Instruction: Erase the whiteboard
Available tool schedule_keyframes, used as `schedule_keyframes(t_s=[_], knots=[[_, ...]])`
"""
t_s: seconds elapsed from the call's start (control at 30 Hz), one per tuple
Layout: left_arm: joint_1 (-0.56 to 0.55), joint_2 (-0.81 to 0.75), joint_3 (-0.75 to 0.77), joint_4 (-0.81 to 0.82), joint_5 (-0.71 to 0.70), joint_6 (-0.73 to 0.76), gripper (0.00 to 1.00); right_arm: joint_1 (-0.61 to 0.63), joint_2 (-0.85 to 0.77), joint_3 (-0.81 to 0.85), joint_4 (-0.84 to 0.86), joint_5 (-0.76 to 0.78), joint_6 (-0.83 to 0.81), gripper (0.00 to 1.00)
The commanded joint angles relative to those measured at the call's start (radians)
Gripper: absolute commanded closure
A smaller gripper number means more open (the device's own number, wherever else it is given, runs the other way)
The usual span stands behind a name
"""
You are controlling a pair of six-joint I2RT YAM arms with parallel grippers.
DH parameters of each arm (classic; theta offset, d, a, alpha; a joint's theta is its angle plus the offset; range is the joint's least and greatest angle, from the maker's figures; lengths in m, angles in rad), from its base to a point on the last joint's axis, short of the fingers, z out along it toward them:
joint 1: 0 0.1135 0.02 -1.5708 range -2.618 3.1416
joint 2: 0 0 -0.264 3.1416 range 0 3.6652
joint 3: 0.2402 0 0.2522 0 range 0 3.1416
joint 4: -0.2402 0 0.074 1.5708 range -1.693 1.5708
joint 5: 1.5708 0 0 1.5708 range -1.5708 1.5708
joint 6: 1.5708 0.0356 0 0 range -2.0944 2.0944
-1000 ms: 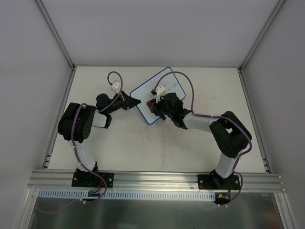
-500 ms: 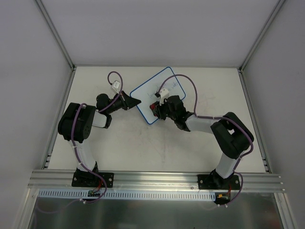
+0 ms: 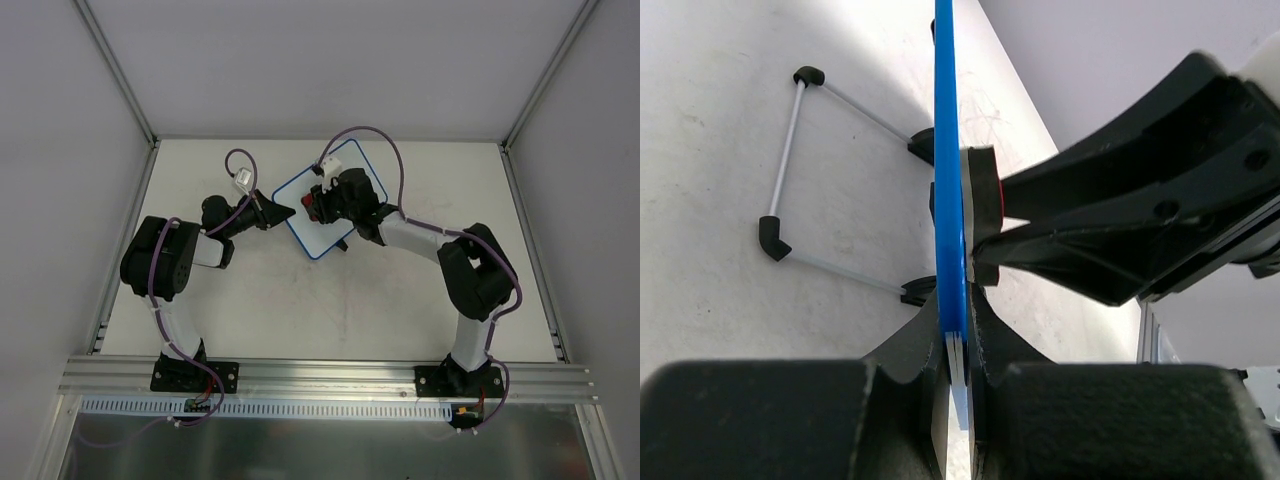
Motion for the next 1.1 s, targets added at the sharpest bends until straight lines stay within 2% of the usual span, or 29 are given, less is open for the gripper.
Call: schedule_keyframes(t_s=[0.0, 0.13, 0.57, 0.73, 0.9, 1.07], knots=[[-0.038, -0.065, 0.020, 0.181, 0.087, 0.151, 1.00, -0.004, 0.063, 0.081, -0.022, -0.028, -0.024, 1.00], [-0.044, -0.079, 0.024, 0.150, 0.085, 0.174, 1.00, -0.013, 0.095, 0.162, -0.059, -0.034, -0.029, 1.00], [-0.061, -0.074, 0.029, 0.135, 0.082, 0.191, 1.00, -0.027, 0.129, 0.225, -0.111, -0.011, -0.033, 1.00], [-0.062, -0.076, 0.030, 0.133, 0.081, 0.192, 1.00, -0.031, 0.109, 0.132, -0.096, 0.004, -0.017, 1.00], [-0.062, -0.073, 0.033, 0.142, 0.081, 0.183, 1.00, -0.046, 0.037, -0.023, 0.021, 0.016, 0.031, 1.00], [-0.062, -0.073, 0.035, 0.145, 0.081, 0.180, 1.00, -0.074, -0.003, -0.097, 0.023, 0.012, 0.066, 1.00]])
